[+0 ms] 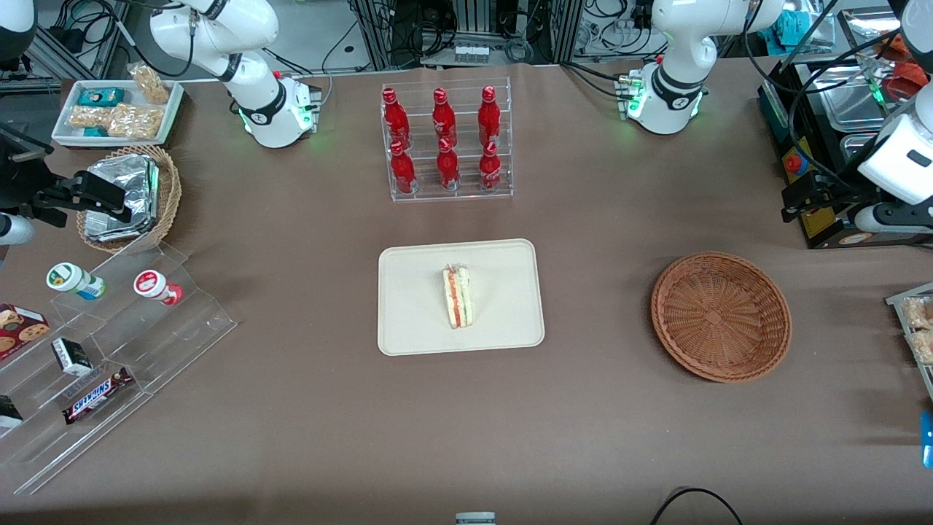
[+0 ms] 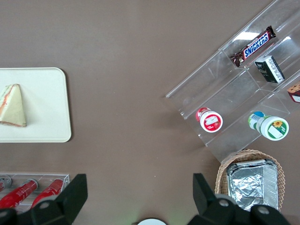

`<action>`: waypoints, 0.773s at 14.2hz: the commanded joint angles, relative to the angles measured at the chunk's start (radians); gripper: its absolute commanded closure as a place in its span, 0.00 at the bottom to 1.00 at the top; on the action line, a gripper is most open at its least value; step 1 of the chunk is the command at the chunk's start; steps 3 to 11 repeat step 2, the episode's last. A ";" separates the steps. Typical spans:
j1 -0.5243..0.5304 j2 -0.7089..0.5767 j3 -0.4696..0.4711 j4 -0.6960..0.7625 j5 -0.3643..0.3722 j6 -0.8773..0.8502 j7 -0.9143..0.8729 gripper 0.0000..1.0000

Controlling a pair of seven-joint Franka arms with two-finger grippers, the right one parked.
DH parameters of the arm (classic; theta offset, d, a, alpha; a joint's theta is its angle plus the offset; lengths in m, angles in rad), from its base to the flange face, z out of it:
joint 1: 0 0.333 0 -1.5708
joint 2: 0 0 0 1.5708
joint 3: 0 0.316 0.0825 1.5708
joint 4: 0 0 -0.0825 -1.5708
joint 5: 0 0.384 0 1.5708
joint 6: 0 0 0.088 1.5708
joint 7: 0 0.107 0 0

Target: Place sandwich from basket to tray

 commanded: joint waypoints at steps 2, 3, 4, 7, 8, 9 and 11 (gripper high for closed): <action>-0.005 0.021 0.012 0.043 -0.013 -0.020 0.005 0.00; -0.005 0.021 0.012 0.043 -0.013 -0.020 0.005 0.00; -0.005 0.021 0.012 0.043 -0.013 -0.020 0.005 0.00; -0.005 0.021 0.012 0.043 -0.013 -0.020 0.005 0.00; -0.005 0.021 0.012 0.043 -0.013 -0.020 0.005 0.00; -0.005 0.021 0.012 0.043 -0.013 -0.020 0.005 0.00; -0.005 0.021 0.012 0.043 -0.013 -0.020 0.005 0.00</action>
